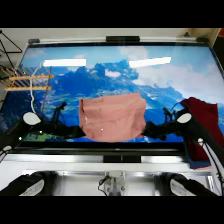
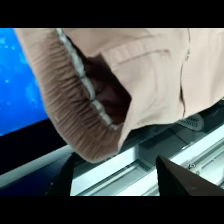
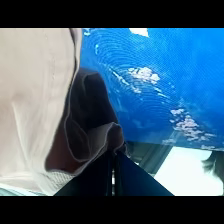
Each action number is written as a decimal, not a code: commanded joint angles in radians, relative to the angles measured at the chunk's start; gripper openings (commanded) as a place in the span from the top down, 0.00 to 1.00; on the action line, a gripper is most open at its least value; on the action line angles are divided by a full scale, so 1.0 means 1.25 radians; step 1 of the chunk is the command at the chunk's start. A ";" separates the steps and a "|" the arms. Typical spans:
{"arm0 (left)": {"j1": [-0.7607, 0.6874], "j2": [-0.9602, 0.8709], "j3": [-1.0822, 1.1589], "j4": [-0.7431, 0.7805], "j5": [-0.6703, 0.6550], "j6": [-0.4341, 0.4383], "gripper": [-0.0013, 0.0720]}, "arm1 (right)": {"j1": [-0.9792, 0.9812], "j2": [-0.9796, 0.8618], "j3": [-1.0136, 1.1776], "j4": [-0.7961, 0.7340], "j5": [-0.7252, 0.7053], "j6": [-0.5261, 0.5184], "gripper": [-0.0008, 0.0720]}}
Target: Fold the shirts.
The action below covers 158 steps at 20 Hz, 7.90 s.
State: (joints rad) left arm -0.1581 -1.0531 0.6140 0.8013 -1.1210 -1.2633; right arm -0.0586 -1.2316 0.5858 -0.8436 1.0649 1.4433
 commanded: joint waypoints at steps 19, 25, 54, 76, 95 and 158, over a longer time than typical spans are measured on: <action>0.045 -0.015 -0.011 0.016 0.005 -0.005 0.16 | 0.000 -0.001 0.001 -0.001 -0.002 -0.001 0.92; 0.005 -0.082 -0.019 0.005 0.082 -0.005 0.16 | 0.000 -0.001 0.001 -0.001 -0.002 -0.001 0.92; 0.178 0.230 0.884 -0.101 -0.058 -0.150 0.94 | -0.001 0.278 1.101 -0.061 0.167 0.015 0.93; 0.003 -0.219 0.372 -0.083 0.399 -0.203 0.94 | 0.005 -0.321 0.838 0.047 0.056 -0.053 0.93; 0.145 -0.505 0.577 -0.145 0.220 0.004 0.13 | 0.125 -0.335 0.840 0.004 0.193 -0.124 0.93; 0.161 -0.059 0.092 0.209 0.149 0.209 0.94 | 0.648 -0.159 0.403 -0.219 0.220 0.189 0.90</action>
State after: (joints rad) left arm 0.0395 -1.1255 0.7948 1.0576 -1.0237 -0.9707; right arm 0.7128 -1.4227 1.1656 -1.1152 1.4647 1.6295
